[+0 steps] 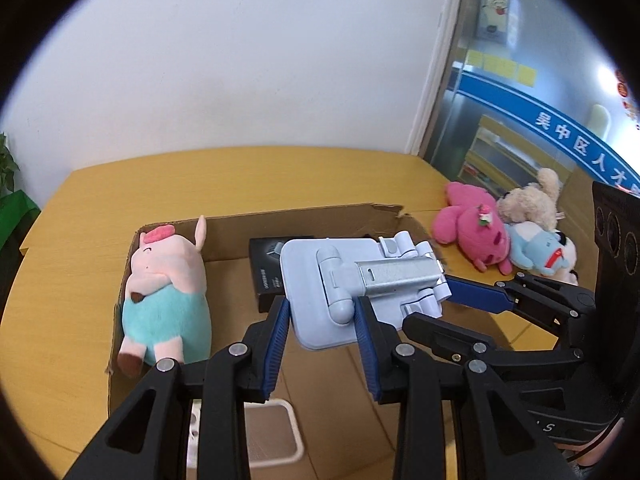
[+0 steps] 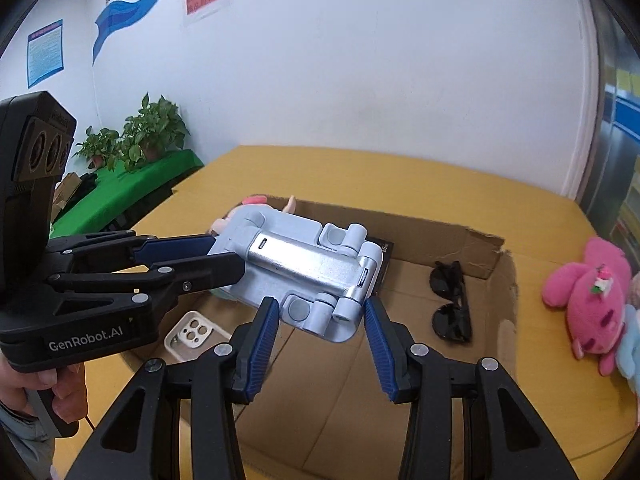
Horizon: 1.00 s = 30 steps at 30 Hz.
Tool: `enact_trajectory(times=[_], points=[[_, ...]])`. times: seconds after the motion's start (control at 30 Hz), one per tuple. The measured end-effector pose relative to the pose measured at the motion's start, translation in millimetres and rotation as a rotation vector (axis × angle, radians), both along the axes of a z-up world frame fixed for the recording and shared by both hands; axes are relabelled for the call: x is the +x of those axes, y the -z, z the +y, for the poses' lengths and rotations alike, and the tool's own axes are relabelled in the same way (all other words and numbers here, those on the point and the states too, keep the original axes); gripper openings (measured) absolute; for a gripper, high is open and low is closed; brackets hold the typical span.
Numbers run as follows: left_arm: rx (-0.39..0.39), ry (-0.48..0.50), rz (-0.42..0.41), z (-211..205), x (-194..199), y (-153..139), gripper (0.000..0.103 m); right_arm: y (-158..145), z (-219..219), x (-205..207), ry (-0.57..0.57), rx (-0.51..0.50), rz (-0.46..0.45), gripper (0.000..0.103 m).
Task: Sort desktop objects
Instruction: 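Carry the phone stand with the left gripper into the box and release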
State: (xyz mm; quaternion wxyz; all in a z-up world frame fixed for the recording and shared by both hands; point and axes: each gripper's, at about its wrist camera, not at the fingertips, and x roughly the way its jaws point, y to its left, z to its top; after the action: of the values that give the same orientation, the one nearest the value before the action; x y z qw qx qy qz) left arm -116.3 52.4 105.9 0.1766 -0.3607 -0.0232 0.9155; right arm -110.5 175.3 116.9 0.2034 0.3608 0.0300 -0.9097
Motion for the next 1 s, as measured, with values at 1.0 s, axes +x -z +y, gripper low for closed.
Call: enact_trajectory(times=[1.0], points=[[-0.084, -0.034, -0.495, -5.4, -94.2, 123.5, 0.032, 128.1, -7.6, -94.1, 0.023, 0.039, -0.46, 0.061]])
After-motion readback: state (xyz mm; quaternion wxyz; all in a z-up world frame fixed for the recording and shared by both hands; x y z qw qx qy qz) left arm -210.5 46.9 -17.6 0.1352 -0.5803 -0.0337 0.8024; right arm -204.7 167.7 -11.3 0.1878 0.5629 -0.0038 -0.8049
